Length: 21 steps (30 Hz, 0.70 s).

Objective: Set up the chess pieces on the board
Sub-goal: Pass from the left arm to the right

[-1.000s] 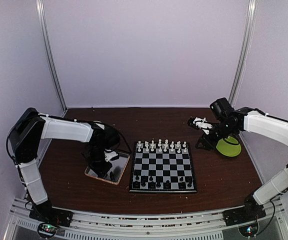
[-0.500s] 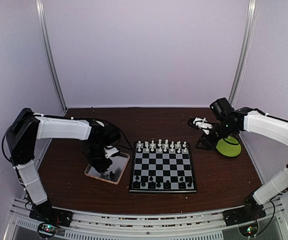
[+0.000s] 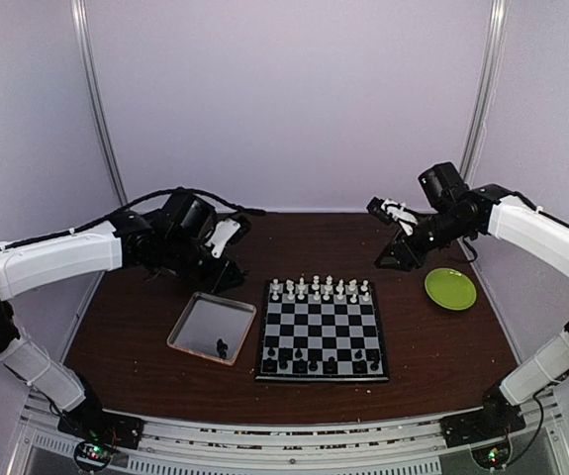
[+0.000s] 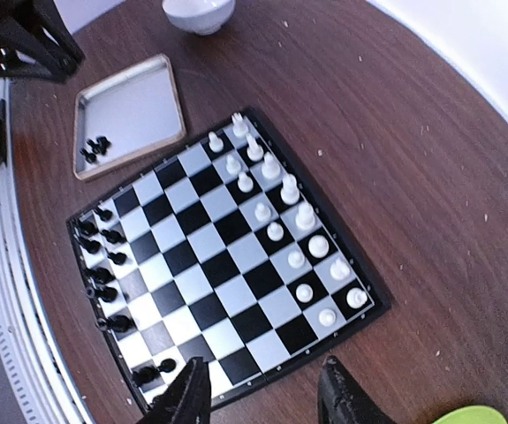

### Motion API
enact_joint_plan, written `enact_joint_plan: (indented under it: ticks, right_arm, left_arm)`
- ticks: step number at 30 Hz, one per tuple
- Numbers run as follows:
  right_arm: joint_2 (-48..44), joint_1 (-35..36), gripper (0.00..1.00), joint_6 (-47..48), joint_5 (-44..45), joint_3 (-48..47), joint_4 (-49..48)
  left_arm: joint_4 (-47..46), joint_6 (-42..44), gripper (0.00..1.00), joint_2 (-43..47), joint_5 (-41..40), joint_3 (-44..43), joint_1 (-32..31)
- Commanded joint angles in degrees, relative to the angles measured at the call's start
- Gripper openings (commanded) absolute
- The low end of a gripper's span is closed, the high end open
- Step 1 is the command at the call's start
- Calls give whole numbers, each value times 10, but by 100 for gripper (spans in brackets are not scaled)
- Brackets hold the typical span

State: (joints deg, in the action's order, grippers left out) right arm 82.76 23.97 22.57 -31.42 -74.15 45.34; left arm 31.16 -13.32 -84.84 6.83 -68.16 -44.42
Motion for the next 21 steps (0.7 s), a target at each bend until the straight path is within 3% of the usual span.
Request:
enact_joint_plan:
  ticks: [1,8,21]
  right_arm:
    - [35,12,41,-34,-78,-87,52]
    - [115,52,42,-84,-123,-208,94]
    - [142,95,44,-106,-126,-196,81]
  left_arm:
    - [-175,-25,18,-23,69,-7,-32]
    - [-294,-84,18,-113,91,-53,-85]
    - [-358,-117,19,-178,125,-102,-99]
